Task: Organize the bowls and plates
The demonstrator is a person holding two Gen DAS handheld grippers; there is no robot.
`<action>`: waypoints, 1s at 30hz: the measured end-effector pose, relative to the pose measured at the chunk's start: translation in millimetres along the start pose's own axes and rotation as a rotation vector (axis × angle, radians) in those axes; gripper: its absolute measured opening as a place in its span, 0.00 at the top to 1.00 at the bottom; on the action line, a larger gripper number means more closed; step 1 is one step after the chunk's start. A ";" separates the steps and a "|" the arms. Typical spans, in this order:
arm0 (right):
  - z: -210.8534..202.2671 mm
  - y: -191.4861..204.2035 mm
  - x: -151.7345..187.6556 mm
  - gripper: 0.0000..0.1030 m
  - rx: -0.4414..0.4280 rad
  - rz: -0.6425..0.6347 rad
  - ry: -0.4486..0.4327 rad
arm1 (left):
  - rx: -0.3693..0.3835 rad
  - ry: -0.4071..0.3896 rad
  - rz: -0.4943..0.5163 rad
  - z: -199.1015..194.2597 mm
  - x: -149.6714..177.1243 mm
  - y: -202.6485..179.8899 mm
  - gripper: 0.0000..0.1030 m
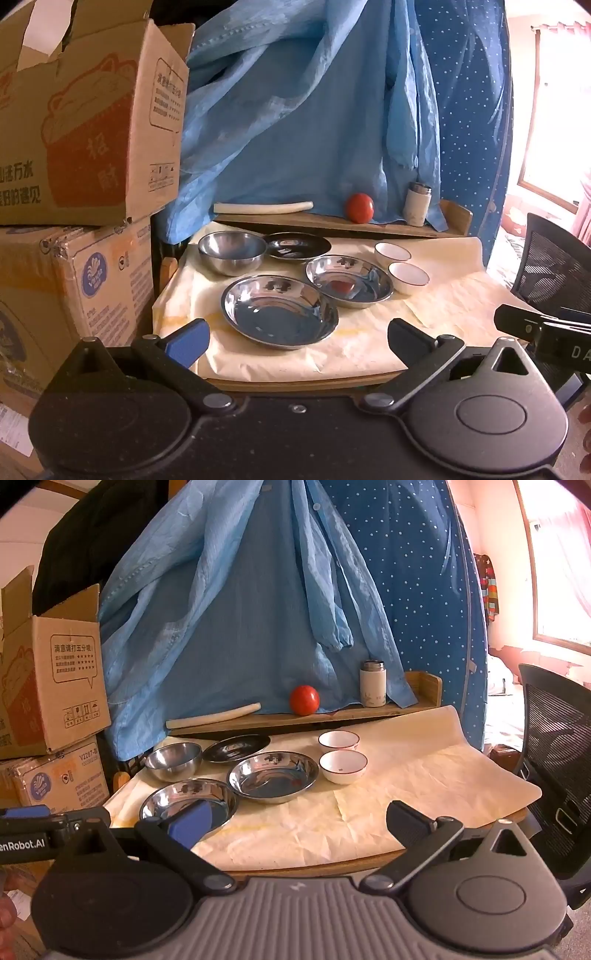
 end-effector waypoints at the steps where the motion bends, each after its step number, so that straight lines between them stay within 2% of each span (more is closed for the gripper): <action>1: 0.8 0.6 0.1 0.00 0.001 0.000 0.001 | 0.000 0.000 0.001 -0.3 -0.2 -0.6 0.01; 30: -7.6 -6.5 2.6 0.00 -0.003 0.019 0.011 | 0.000 0.030 0.003 -2.1 4.8 -6.1 0.01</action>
Point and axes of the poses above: each gripper's, at about its wrist camera, not at the fingertips, and z roughly the way its jaws point, y to its left, x to its underside, the point moved 3 cm from there along z, roughly the way its jaws point, and after that the axes turned 12 degrees about -y, right-handed, at the moved point
